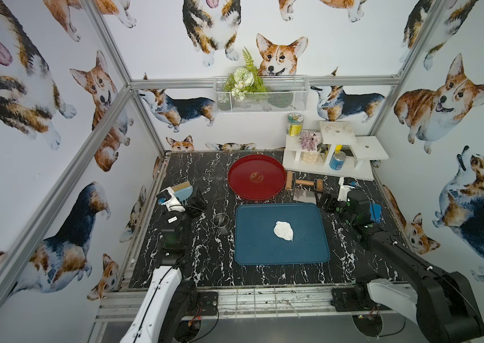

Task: Roll out the dumpling wrappers from the dough
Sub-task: Move the work surface to the center of the board.

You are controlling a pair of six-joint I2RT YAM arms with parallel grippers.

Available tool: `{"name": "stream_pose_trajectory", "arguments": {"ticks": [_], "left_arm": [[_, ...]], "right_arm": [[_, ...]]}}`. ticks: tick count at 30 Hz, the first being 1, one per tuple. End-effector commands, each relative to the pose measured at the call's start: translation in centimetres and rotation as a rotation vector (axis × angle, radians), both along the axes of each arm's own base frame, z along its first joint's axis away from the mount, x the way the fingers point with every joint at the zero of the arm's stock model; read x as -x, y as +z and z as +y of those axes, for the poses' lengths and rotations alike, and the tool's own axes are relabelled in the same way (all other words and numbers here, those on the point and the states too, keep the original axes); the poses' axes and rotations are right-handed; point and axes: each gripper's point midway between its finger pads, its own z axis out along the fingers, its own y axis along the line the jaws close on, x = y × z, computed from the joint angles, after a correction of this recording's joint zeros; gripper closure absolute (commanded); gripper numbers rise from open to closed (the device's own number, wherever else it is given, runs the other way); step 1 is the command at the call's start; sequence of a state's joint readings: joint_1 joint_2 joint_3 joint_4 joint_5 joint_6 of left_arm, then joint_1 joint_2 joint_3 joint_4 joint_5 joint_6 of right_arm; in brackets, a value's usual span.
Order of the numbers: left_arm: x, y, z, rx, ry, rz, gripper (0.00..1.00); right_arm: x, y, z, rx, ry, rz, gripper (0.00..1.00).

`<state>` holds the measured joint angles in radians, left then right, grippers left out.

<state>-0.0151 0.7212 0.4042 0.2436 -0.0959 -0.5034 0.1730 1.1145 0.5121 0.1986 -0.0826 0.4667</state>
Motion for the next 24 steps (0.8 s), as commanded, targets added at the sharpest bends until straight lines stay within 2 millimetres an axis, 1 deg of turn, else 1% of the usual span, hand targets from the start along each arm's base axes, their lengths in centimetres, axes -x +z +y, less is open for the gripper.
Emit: {"name": "stream_pose_trajectory", "arguments": {"ticks": [1, 4, 6, 10, 12, 14, 18, 24], "left_arm": [[0.6, -3.2, -1.6, 0.023, -0.075, 0.171, 0.00], [0.4, -3.9, -2.7, 0.018, -0.113, 0.242, 0.00], [0.2, -4.7, -4.1, -0.004, -0.142, 0.293, 0.00], [0.4, -6.0, -9.1, -0.127, -0.196, 0.374, 0.00], [0.5, -7.1, -10.7, -0.140, -0.224, 0.422, 0.00], [0.5, -8.5, -11.9, -0.105, -0.267, 0.461, 0.00], [0.8, -10.7, -14.0, -0.097, -0.322, 0.528, 0.00], [1.5, -14.1, -14.9, -0.123, -0.328, 0.673, 0.00]], "right_arm": [[2.0, -3.8, 1.1, -0.015, 0.024, 0.197, 0.00], [3.0, -5.2, 1.0, 0.001, 0.013, 0.249, 0.00], [3.6, -5.8, 0.6, 0.013, -0.001, 0.268, 0.00], [4.5, -6.8, -0.5, 0.059, -0.037, 0.299, 0.00], [4.9, -7.3, -0.6, 0.072, -0.033, 0.324, 0.00], [5.2, -7.9, -0.4, 0.074, -0.017, 0.342, 0.00], [5.7, -8.7, -0.1, 0.070, 0.008, 0.373, 0.00], [6.5, -10.0, 0.3, 0.073, 0.041, 0.419, 0.00]]}}
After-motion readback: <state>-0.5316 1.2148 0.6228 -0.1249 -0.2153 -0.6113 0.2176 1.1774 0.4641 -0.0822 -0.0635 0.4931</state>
